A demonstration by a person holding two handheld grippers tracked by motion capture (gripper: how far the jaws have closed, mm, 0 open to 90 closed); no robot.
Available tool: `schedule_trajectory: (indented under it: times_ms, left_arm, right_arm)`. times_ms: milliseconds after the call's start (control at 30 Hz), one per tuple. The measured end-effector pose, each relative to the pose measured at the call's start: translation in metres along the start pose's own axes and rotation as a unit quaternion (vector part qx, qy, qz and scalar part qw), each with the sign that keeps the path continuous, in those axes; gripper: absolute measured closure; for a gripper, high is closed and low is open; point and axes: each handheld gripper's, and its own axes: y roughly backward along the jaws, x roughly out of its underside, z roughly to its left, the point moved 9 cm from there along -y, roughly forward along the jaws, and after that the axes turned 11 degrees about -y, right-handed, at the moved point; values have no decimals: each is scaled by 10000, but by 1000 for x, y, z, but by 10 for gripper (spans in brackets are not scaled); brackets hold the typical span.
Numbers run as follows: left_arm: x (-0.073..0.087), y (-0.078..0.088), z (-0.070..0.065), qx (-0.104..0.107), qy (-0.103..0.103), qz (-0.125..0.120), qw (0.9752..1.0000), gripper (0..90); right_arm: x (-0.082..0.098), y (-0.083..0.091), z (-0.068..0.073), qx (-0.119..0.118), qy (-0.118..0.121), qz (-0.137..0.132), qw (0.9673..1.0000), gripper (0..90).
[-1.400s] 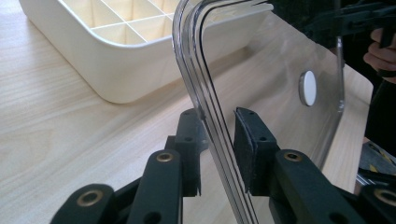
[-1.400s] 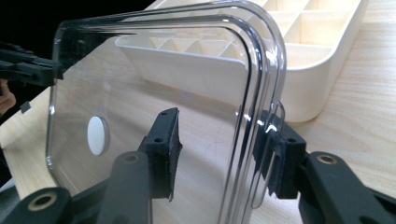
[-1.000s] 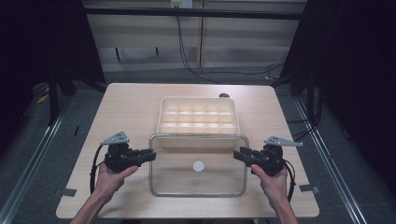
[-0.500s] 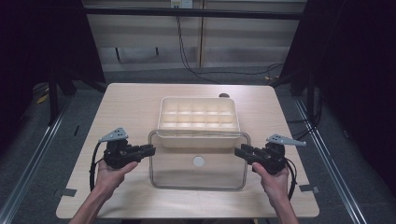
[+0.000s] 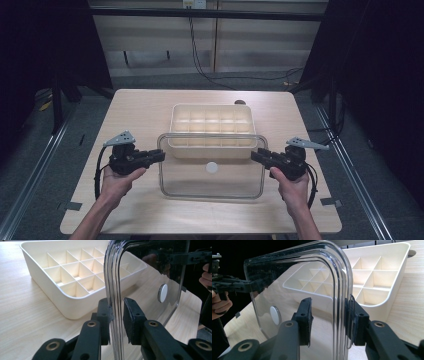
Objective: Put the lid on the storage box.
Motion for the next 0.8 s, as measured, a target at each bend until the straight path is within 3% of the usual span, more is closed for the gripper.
schedule_trajectory:
  times_ms: [400,800]
  left_arm:
    - [-10,-2,10,-51,47,46,10000,759]
    - [-31,-5,22,-60,37,28,10000,760]
  right_arm:
    - [-18,-8,-1,55,-20,8,10000,596]
    - [-37,-15,-3,31,-85,-50,9999,594]
